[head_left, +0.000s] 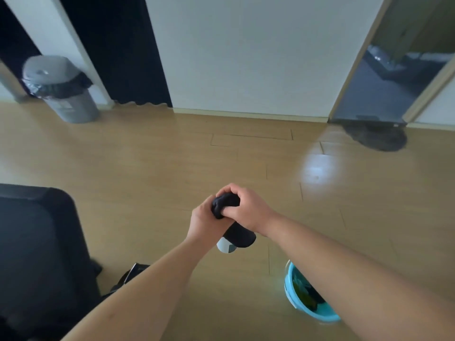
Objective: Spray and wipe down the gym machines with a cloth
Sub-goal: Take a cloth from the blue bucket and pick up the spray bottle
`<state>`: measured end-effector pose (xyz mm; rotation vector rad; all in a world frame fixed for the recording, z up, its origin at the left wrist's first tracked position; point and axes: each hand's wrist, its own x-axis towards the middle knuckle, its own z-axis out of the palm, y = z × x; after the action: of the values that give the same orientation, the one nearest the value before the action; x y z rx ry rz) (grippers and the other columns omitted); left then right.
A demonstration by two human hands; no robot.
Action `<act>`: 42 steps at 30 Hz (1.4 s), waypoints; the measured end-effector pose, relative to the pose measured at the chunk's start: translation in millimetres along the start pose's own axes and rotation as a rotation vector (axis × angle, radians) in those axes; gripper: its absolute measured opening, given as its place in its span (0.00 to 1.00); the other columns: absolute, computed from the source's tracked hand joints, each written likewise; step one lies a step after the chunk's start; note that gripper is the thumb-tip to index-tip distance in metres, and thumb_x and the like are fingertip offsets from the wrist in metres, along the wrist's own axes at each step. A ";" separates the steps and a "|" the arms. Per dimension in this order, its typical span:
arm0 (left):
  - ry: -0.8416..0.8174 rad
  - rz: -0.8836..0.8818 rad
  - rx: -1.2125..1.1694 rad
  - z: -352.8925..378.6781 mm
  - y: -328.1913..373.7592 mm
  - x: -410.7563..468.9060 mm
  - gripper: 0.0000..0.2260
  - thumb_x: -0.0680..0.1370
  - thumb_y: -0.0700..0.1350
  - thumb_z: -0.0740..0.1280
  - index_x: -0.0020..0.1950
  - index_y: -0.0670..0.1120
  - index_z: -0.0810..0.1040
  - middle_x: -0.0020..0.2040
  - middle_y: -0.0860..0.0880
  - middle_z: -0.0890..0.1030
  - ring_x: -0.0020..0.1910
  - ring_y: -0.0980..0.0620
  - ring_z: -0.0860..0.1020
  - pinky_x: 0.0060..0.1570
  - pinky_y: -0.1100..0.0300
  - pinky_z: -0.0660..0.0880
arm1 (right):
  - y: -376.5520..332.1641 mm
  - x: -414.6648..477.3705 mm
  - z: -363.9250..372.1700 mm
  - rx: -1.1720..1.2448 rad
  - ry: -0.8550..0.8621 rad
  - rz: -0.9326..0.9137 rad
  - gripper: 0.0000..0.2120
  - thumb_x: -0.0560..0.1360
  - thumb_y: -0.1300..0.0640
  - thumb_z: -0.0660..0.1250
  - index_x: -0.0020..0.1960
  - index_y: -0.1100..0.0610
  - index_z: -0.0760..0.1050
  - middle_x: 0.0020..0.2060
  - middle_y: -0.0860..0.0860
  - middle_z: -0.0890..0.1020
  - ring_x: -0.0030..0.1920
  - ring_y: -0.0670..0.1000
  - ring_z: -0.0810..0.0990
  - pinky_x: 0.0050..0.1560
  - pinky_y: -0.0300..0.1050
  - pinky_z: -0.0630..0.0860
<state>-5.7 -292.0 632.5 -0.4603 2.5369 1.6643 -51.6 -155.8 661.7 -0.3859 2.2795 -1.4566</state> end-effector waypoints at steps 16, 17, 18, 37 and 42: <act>0.308 -0.035 -0.396 -143.6 -22.8 8.8 0.08 0.73 0.39 0.71 0.47 0.52 0.82 0.40 0.51 0.86 0.45 0.49 0.85 0.44 0.50 0.84 | -65.7 65.1 93.1 -0.031 -0.028 0.147 0.13 0.82 0.64 0.56 0.57 0.54 0.78 0.50 0.52 0.83 0.46 0.50 0.80 0.47 0.45 0.79; 0.319 -0.044 -0.453 -149.7 -23.1 10.4 0.08 0.74 0.38 0.70 0.47 0.51 0.82 0.40 0.50 0.86 0.45 0.49 0.85 0.43 0.51 0.84 | -64.7 66.0 94.3 -0.106 -0.121 0.159 0.14 0.81 0.65 0.57 0.59 0.54 0.77 0.50 0.51 0.83 0.48 0.49 0.81 0.45 0.42 0.78; 0.328 -0.056 -0.506 -155.2 -23.9 12.9 0.08 0.75 0.37 0.69 0.48 0.50 0.82 0.40 0.49 0.86 0.45 0.48 0.85 0.42 0.52 0.83 | -63.5 67.5 95.6 -0.165 -0.205 0.162 0.15 0.80 0.66 0.58 0.62 0.54 0.76 0.50 0.49 0.83 0.49 0.48 0.81 0.43 0.40 0.77; 0.676 -0.122 -0.694 -177.0 -21.9 50.2 0.04 0.84 0.50 0.64 0.55 0.59 0.76 0.53 0.48 0.83 0.53 0.49 0.83 0.51 0.52 0.83 | -64.4 176.1 107.4 -0.099 -0.719 -0.029 0.27 0.64 0.45 0.78 0.60 0.48 0.74 0.56 0.51 0.83 0.56 0.51 0.83 0.55 0.48 0.81; 0.873 -0.093 -0.677 -176.6 -13.9 65.0 0.11 0.86 0.56 0.57 0.54 0.54 0.77 0.51 0.48 0.82 0.51 0.49 0.81 0.46 0.58 0.79 | -71.6 200.9 90.2 -0.131 -0.841 -0.042 0.24 0.70 0.50 0.79 0.62 0.49 0.74 0.55 0.54 0.83 0.55 0.55 0.84 0.56 0.53 0.83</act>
<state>-45.6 -470.7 678.2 -1.6263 2.1797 2.6916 -184.3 -345.5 655.5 -0.8911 1.6723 -0.8978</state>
